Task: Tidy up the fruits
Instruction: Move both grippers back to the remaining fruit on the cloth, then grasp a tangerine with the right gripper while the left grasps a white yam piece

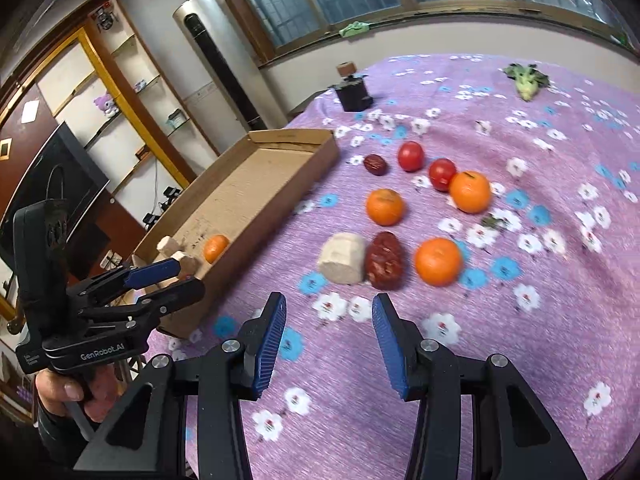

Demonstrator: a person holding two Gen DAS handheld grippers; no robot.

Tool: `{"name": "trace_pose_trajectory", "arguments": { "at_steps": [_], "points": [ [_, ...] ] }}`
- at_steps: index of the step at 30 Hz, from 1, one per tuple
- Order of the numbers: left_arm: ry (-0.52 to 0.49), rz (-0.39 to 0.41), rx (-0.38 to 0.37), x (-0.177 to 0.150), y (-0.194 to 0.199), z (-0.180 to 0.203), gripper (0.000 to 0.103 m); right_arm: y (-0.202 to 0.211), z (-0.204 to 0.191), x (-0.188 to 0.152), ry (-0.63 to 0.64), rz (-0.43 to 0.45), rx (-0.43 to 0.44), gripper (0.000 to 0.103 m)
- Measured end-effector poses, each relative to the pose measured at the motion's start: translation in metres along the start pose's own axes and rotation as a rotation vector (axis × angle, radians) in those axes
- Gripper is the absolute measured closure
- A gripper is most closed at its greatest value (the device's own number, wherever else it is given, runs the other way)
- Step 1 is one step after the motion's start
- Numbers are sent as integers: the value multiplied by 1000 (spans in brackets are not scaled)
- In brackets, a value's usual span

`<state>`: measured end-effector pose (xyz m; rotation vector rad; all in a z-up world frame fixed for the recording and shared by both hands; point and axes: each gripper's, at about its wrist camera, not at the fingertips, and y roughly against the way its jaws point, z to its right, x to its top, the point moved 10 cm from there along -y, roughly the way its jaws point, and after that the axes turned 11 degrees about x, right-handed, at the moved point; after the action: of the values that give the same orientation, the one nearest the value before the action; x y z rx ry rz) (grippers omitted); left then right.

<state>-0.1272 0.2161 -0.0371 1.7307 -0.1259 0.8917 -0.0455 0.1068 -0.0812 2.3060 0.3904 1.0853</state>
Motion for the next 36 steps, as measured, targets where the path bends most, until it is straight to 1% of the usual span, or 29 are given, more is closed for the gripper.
{"name": "trace_pose_trajectory", "arguments": {
  "at_steps": [9,16,22,25,32,36],
  "points": [
    [-58,-15,-47,0,-4,37,41,14,27,-5,-40,20,-33,56],
    [-86,-40,-78,2,-17,58,41,15,41,-5,-37,20,-75,56],
    [-123,-47,-98,12,-30,77,41,8,53,2,-11,1,-123,56],
    [-135,-63,-106,17,-41,84,41,0,58,8,9,-16,-146,56],
    [-146,-97,-131,26,-66,92,42,-18,70,18,21,-50,-153,59],
    [-149,-97,-152,31,-75,97,42,-21,79,22,7,-52,-152,59]
  ]
}}
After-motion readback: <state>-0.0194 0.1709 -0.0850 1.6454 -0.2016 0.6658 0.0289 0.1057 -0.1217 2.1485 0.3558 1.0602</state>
